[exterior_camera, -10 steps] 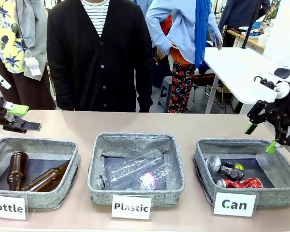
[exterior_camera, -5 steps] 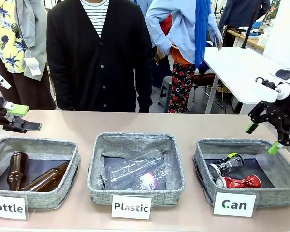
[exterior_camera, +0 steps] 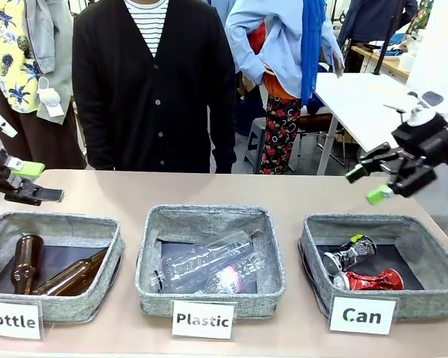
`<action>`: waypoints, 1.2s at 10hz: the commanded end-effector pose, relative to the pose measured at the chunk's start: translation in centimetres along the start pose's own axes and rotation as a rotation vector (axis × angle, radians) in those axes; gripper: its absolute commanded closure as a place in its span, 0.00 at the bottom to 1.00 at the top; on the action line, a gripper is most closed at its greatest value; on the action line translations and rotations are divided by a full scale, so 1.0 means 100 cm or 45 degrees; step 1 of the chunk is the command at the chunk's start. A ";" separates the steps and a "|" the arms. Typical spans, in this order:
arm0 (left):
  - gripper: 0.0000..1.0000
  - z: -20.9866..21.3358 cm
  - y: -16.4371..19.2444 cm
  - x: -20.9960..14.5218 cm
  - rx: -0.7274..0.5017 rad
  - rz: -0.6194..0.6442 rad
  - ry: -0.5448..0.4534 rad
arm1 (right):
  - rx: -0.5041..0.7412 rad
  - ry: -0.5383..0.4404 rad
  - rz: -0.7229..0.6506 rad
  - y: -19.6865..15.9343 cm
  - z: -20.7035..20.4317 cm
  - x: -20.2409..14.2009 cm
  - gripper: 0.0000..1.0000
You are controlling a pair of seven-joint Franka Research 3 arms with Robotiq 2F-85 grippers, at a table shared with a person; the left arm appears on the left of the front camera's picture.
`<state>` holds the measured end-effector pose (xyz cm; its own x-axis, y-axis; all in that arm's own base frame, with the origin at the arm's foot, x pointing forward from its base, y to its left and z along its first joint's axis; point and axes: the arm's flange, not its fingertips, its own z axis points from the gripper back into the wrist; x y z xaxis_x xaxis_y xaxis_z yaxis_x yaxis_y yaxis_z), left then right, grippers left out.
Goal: Sort the can waste into the basket.
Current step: Pick up the can waste from the table and place it in the right Fabric basket.
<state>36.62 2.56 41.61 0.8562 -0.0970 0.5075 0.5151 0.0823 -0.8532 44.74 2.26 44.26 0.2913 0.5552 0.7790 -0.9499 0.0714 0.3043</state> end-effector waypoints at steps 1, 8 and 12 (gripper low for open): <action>0.00 0.001 -0.002 -0.001 -0.005 0.007 0.002 | -0.034 -0.452 -0.444 -0.026 -0.011 0.008 0.00; 0.00 0.001 -0.002 -0.001 -0.005 0.007 0.002 | 0.021 -0.661 -0.705 -0.034 -0.025 0.003 0.00; 0.00 0.001 -0.002 -0.001 -0.005 0.007 0.002 | 0.021 -0.661 -0.705 -0.034 -0.025 0.003 0.00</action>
<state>36.62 2.57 41.60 0.8562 -0.0967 0.5074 0.5150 0.0824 -0.8532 47.67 4.08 41.65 0.7511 -0.0232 0.6598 -0.6419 0.2081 0.7380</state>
